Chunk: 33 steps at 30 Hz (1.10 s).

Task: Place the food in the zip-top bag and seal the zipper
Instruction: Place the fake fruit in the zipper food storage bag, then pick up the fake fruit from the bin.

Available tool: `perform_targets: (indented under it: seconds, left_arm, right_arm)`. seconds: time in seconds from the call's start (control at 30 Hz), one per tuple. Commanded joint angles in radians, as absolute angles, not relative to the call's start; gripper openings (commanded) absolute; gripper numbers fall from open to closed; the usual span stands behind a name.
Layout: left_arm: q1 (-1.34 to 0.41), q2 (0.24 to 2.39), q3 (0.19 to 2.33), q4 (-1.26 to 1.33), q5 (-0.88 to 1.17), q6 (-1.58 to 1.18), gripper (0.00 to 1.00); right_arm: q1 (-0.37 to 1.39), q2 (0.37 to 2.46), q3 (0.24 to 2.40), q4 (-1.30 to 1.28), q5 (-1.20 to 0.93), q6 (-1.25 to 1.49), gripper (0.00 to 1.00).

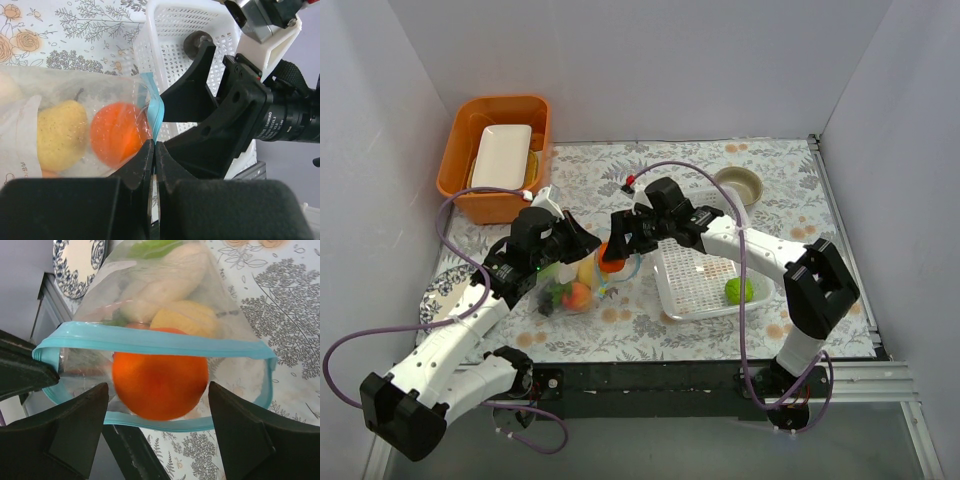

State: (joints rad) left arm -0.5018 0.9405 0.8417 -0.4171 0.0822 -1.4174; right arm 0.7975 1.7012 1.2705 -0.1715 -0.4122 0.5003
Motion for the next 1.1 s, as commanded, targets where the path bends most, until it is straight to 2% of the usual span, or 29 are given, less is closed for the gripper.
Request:
perform_targets:
  seconds: [0.0, 0.07, 0.37, 0.63, 0.77, 0.87, 1.07]
  left_arm:
    - [-0.5, 0.913, 0.867, -0.425, 0.071, -1.414, 0.0]
    - [-0.5, 0.908, 0.868, -0.426, 0.064, -1.414, 0.0]
    - [-0.5, 0.893, 0.865, -0.433, 0.054, -1.419, 0.0]
    - [-0.5, 0.891, 0.862, -0.431, 0.058, -1.419, 0.0]
    - [-0.5, 0.894, 0.856, -0.423, 0.066, -1.425, 0.0]
    - [-0.5, 0.896, 0.856, -0.422, 0.074, -1.424, 0.0]
    - [-0.5, 0.905, 0.853, -0.42, 0.086, -1.42, 0.0]
  right_arm:
    - [0.802, 1.697, 1.316, -0.075, -0.523, 0.508, 0.94]
    - [0.804, 1.678, 1.309, -0.074, -0.519, 0.505, 0.98]
    - [0.752, 1.516, 1.267, -0.236, -0.227, 0.439, 0.98]
    - [0.574, 1.35, 1.129, -0.386, -0.012, 0.411, 0.98]
    - [0.49, 1.298, 1.078, -0.455, -0.005, 0.4, 0.98]
    - [0.477, 1.287, 1.086, -0.492, 0.023, 0.354, 0.98]
    - [0.474, 1.33, 1.196, -0.736, 0.115, 0.275, 0.98]
